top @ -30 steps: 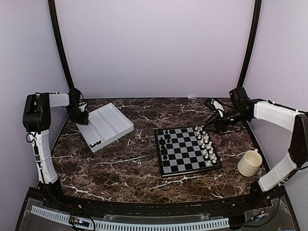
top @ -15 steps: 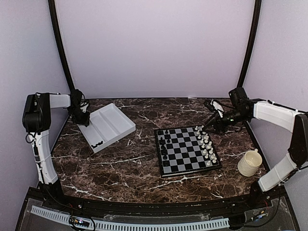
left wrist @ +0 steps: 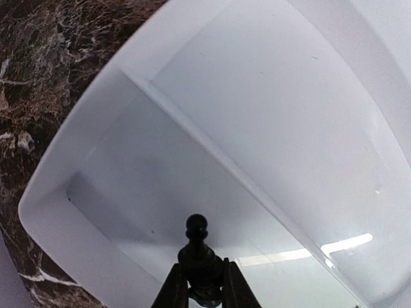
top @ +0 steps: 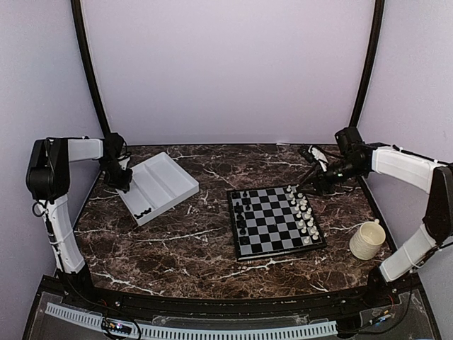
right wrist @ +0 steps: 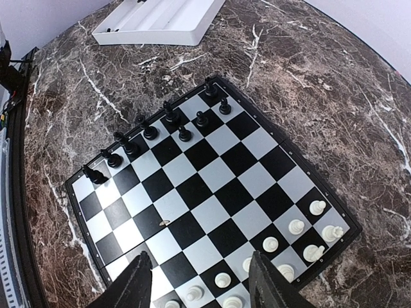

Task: Set up the chess pieces on the board

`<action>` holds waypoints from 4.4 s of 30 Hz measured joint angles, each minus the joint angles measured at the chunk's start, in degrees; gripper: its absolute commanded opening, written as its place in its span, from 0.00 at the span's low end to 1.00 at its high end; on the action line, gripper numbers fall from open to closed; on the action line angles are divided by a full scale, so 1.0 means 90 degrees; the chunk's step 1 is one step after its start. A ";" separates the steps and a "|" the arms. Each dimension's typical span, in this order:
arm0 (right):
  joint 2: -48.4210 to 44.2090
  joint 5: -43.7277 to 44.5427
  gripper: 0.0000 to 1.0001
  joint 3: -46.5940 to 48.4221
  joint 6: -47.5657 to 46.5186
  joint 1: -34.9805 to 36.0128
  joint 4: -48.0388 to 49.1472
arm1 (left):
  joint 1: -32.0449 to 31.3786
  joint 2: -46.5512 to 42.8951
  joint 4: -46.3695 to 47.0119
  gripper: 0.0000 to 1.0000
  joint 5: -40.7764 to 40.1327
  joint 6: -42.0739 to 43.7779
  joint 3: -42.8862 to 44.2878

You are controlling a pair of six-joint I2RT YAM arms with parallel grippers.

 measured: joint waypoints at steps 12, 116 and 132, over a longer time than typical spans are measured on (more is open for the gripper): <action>0.0226 -0.0180 0.51 0.0879 0.0202 0.0117 -0.0340 | -0.1627 -0.2606 0.0265 0.03 0.1438 0.0243 -0.0877; 0.3645 0.3126 0.12 0.3067 0.0590 0.3274 -0.1124 | -0.3910 -0.1824 0.2467 0.02 0.2399 0.0940 -0.0474; 0.3665 0.3262 0.18 0.3072 0.0619 0.3305 -0.1124 | -0.3910 -0.1824 0.2424 0.02 0.2407 0.0940 -0.0474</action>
